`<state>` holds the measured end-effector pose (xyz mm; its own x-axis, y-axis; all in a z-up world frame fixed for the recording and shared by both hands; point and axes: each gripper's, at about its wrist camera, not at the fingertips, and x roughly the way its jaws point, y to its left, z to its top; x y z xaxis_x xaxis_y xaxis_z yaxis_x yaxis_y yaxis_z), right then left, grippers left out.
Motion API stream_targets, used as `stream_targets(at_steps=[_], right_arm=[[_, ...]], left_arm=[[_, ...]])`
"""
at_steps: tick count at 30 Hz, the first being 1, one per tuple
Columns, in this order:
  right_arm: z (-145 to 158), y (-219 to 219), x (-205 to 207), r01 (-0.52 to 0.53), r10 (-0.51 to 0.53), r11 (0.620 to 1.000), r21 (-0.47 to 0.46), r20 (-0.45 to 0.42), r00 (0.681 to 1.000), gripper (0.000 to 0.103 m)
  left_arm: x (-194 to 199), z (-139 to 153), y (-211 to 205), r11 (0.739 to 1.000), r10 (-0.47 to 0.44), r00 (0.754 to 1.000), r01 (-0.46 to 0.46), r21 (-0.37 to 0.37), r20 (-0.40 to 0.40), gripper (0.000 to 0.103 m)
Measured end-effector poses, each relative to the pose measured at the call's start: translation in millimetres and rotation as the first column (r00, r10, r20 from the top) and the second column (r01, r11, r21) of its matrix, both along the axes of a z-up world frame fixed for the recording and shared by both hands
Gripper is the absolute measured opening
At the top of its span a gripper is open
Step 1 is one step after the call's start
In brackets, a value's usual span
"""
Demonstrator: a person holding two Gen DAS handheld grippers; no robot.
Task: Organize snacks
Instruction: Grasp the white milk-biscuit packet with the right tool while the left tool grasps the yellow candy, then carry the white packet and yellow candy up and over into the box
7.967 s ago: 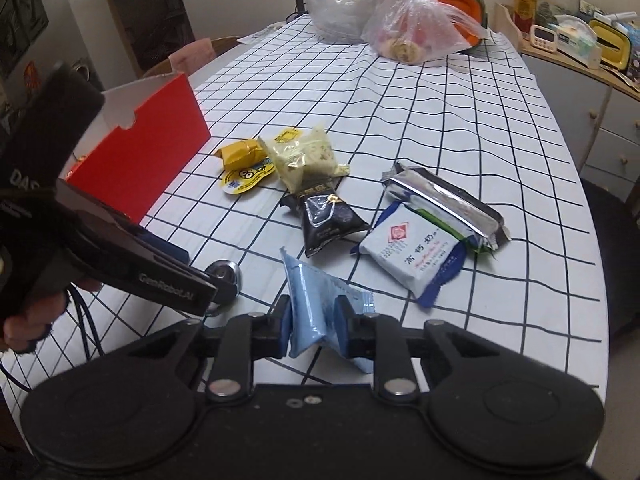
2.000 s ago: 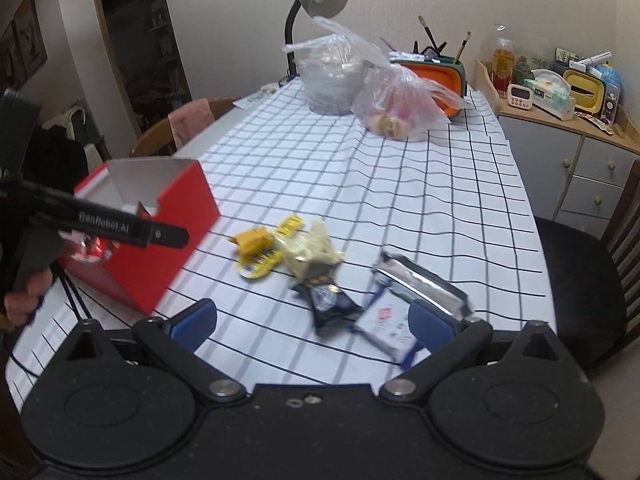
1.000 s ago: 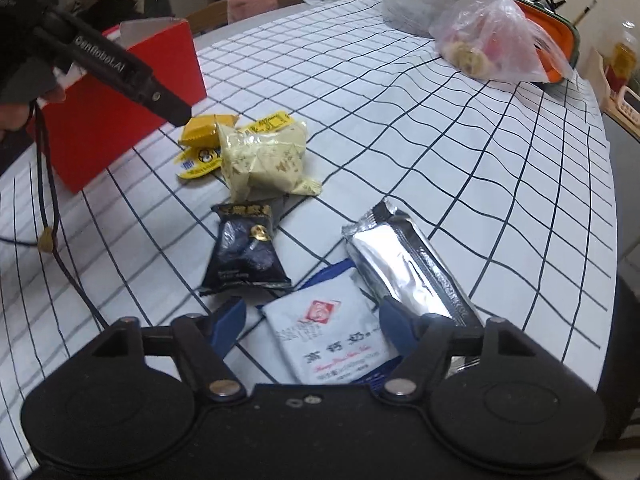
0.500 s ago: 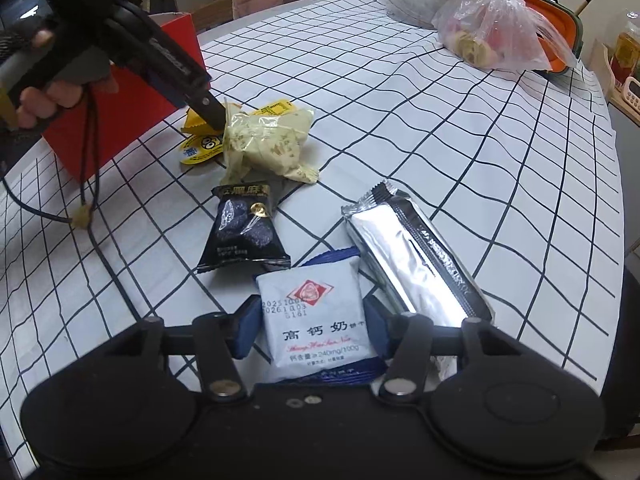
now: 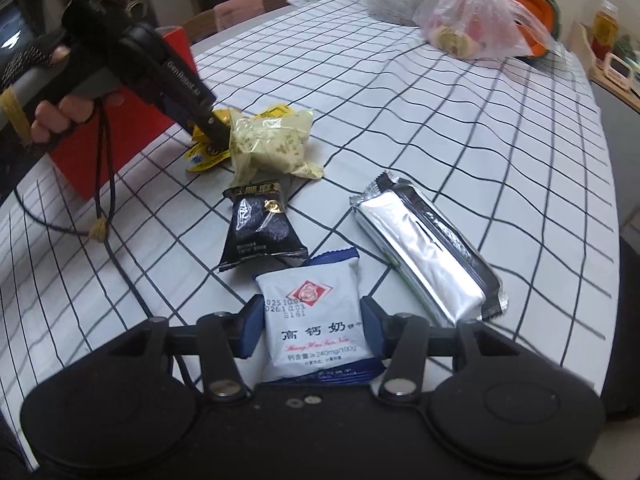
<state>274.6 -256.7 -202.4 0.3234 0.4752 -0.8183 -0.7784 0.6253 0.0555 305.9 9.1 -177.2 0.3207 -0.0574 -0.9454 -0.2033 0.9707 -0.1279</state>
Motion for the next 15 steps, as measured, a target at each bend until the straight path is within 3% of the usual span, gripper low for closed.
stream_targets(at_steps=[15], right_arm=[[35,5,-52,0.147,-0.147,0.987,0.059,0.009,0.989,0.049]], left_arm=[[-44,27,4,1.000,0.017,0.998,-0.016,-0.021,0.056,0.043]])
